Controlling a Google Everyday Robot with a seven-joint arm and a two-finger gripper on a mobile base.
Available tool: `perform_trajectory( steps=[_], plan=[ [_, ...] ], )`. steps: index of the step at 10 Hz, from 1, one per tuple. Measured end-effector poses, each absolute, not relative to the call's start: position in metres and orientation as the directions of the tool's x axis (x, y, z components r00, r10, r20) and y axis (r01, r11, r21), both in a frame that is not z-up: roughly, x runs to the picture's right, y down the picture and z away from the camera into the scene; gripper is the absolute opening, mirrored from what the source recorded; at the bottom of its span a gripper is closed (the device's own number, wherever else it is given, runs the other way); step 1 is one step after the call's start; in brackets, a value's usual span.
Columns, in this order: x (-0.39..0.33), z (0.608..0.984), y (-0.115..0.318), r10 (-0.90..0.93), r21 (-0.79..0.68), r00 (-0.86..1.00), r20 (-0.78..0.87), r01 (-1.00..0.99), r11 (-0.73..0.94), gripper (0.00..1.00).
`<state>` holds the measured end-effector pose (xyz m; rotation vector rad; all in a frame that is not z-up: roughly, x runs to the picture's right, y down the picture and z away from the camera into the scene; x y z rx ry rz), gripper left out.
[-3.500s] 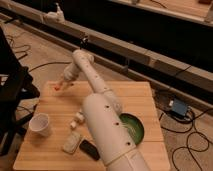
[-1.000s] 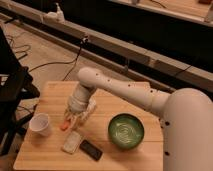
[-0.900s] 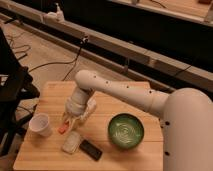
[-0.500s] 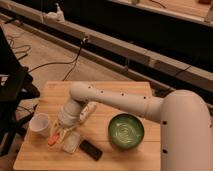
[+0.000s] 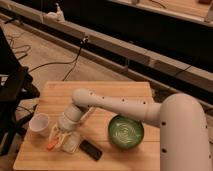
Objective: Place the pepper on the white sponge
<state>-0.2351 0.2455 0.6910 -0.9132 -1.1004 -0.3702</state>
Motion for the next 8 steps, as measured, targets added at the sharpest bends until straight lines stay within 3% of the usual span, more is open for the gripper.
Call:
perform_trajectory(
  steps=[1,2,5,8],
  plan=[
    [-0.236,0.691,0.246,0.167,-0.445,0.439,0.883,0.669,0.595,0.66],
    [-0.235,0.691,0.246,0.167,-0.446,0.440,0.882,0.668,0.595,0.59],
    [-0.217,0.714,0.258,0.223,-0.514,0.486,0.845,0.621,0.593,0.29],
    [-0.207,0.726,0.260,0.251,-0.541,0.504,0.826,0.585,0.604,0.10]
  ],
)
